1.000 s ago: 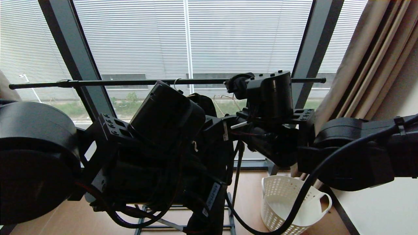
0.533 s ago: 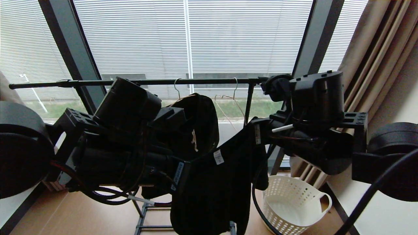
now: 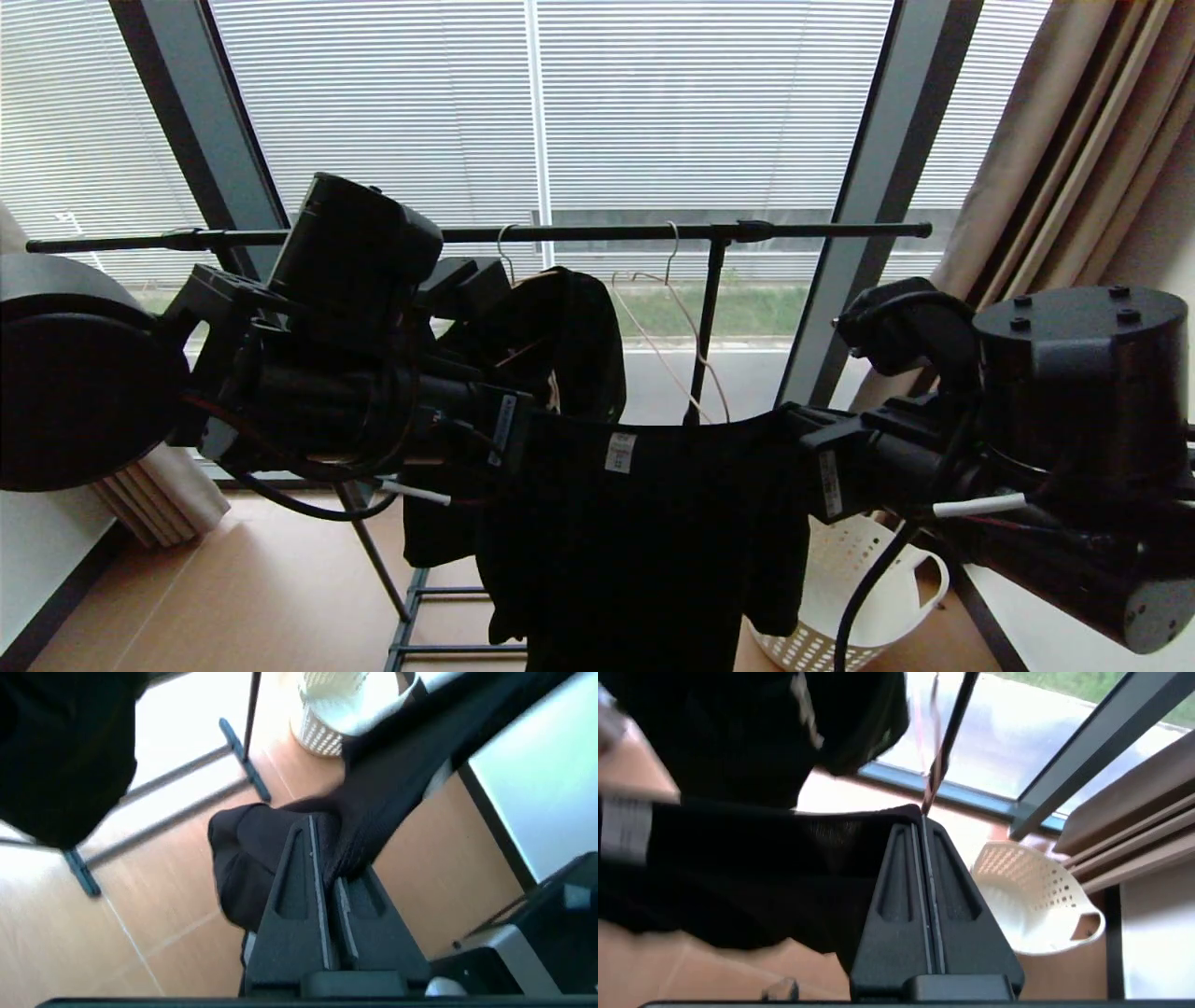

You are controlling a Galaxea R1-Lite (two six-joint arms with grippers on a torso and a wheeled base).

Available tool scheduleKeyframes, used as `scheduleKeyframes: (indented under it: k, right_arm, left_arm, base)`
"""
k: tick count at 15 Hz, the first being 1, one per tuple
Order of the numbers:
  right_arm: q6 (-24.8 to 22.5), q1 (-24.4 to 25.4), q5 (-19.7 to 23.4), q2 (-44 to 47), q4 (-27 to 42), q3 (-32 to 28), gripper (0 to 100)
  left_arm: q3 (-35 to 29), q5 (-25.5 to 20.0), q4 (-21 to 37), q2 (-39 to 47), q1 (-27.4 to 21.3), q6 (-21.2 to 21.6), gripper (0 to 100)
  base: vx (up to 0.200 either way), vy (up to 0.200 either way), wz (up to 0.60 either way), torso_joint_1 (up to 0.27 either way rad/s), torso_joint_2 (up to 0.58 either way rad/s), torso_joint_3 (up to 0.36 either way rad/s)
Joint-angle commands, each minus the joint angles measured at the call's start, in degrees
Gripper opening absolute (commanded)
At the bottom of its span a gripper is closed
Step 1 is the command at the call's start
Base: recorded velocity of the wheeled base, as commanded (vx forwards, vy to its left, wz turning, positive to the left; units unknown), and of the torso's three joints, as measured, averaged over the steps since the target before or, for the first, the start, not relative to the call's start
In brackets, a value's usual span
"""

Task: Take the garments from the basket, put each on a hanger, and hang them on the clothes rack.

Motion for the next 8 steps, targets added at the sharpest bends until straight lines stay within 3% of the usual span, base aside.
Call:
scheduleKeyframes:
  k: [1, 8]
  right_arm:
    - [0.14, 1.01, 0.04, -1.49, -0.1, 1.36, 0]
    - [0.32, 1.01, 0.56, -0.79, -0.62, 4.18, 0]
  left_arm:
    - [-1.02, 0.01, 0.01, 2.24, -0.17, 0.29, 0]
    - [-1.9, 0.27, -3.06, 1.36, -1.49, 1.79, 0]
  base:
    - [0.0, 0.0, 0.0, 0.0, 0.0, 0.0]
    - [0.0, 0.0, 0.0, 0.0, 0.0, 0.0]
